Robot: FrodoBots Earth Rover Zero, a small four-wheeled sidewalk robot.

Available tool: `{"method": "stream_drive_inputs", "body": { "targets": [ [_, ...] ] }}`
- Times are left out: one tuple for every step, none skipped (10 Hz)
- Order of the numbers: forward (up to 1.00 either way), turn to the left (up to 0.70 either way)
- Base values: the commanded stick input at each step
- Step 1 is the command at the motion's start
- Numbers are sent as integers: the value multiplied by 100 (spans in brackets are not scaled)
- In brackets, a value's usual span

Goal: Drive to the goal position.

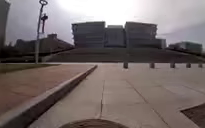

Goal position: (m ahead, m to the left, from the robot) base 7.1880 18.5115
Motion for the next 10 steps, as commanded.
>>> {"method": "stream_drive_inputs", "body": {
  "targets": [
    [100, 0],
    [100, 0],
    [100, 0],
    [100, 0],
    [100, 0],
    [100, 0],
    [100, 0],
    [100, 0],
    [100, 0],
    [100, 0]
  ]
}}
